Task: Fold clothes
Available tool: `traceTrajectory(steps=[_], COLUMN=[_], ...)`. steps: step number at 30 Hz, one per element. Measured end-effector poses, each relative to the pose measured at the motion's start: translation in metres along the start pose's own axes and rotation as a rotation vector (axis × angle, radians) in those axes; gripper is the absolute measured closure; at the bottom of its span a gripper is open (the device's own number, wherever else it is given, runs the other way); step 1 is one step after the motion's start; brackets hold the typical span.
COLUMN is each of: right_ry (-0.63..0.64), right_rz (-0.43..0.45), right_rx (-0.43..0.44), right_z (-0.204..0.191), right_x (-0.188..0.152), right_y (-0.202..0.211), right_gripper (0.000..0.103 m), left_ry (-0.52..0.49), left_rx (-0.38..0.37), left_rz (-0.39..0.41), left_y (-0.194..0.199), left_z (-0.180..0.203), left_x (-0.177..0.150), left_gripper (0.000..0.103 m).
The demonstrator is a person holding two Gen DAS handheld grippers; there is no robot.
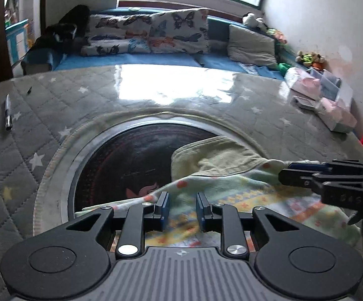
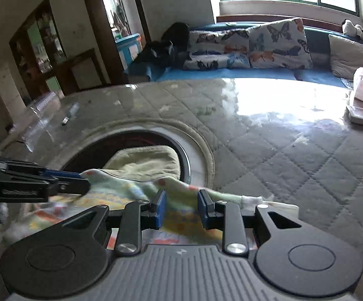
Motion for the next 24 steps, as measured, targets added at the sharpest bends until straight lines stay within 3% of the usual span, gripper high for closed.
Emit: traceTrajectory(steps=[3,7,12,20,24], right_ry=[0.005,0.002,0.068,0.171,0.221], right_rz=[0.005,0.018,0.034,0.023,0.014], right_rx=[-0.015,-0.029,0.036,0.118,0.115], right_z=[0.003,0.002,-0.023,-0.069,-0.085], right_x=[0.000,0.005,0.005,-0.018,-0.034], right_y=[-0.007,0.003,0.020,0.042,0.049], right_gripper=[0.078,0.077,0.076,0.076,0.074], left_ry=[0.023,0.041,0.000,-0.051,-0.065], left_rx=[0.014,-0.003,-0.046,-0.106,-0.107], left_rz=[-0.002,0.007,0.026,0.023,0.017], left_y=[-0.006,0.001,0.018,0.042,0.049], left_z=[-0.007,-0.005,0.015,0.035,0.034], left_x=[0.002,0.004,0.000,-0.030,-0.052], left_gripper=[0.072,0.073,0.073,0.073,0.073])
Point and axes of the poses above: each gripper's, at about its wrist camera, not at the fingertips, and y roughly against the way its jaws point, z to its right, x to its top, the point moved 7 cm from there along -y, roughly the way its jaws point, and after that the axes turned 10 degrees about y, right-handed, at the moved point
